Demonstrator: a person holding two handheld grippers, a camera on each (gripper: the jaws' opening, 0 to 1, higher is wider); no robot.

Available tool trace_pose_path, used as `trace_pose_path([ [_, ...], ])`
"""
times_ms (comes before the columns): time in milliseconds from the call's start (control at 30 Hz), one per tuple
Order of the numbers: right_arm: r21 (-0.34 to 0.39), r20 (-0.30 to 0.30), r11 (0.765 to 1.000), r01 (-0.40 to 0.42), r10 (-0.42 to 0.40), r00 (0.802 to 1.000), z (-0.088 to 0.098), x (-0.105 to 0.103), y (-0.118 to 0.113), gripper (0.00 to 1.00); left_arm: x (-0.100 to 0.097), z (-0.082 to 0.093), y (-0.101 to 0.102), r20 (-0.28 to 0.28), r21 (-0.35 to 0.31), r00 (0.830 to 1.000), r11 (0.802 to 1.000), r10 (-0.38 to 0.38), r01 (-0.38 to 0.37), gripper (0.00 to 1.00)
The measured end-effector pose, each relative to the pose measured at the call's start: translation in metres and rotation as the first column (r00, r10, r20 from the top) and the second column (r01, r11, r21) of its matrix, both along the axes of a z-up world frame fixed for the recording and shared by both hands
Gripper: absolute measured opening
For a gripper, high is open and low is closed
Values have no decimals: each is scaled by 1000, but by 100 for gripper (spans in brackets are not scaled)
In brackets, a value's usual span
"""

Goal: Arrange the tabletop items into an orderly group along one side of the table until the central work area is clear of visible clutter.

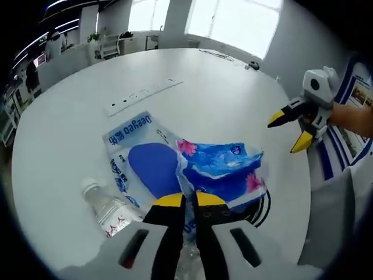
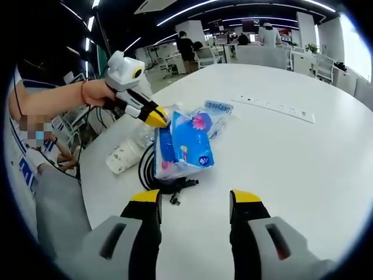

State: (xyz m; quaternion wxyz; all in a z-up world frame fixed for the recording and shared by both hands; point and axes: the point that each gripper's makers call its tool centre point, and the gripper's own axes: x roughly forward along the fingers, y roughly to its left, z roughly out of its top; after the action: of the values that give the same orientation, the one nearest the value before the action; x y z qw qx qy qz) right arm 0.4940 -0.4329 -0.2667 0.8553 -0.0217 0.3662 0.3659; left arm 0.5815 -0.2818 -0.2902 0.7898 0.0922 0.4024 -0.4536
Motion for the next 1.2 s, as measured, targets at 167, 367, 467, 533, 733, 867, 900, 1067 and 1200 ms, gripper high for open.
trace_pose_path([
  [167, 5, 8, 1000, -2, 2, 1000, 4, -2, 2, 45, -5, 7, -5, 9, -10, 1000, 1000, 11, -11, 0],
  [367, 13, 19, 1000, -3, 2, 1000, 10, -5, 2, 45, -7, 18, -9, 11, -42, 998, 997, 58, -58, 0],
  [467, 16, 24, 1000, -1, 1, 1000, 13, -6, 2, 45, -8, 25, -10, 22, -56, 996, 995, 81, -80, 0],
  [533, 16, 30, 1000, 0, 0, 1000, 15, -7, 2, 45, -8, 30, -12, 22, -72, 995, 993, 98, -97, 0],
  [733, 20, 47, 1000, 7, -8, 999, 23, -8, 1, 44, -12, 43, -17, 35, -108, 990, 985, 140, -135, 0],
  [867, 24, 57, 1000, 4, -5, 998, 28, -10, 2, 44, -14, 52, -22, 42, -136, 983, 976, 179, -172, 0],
  [900, 24, 60, 1000, 4, -5, 998, 30, -10, 2, 44, -14, 54, -22, 49, -141, 980, 973, 193, -184, 0],
  [1067, 24, 73, 1000, 17, -18, 997, 36, -10, 0, 42, -16, 69, -26, 69, -176, 967, 958, 244, -229, 0],
  [1200, 34, 87, 999, 33, -36, 996, 44, -10, -1, 41, -17, 80, -29, 88, -198, 959, 948, 270, -249, 0],
])
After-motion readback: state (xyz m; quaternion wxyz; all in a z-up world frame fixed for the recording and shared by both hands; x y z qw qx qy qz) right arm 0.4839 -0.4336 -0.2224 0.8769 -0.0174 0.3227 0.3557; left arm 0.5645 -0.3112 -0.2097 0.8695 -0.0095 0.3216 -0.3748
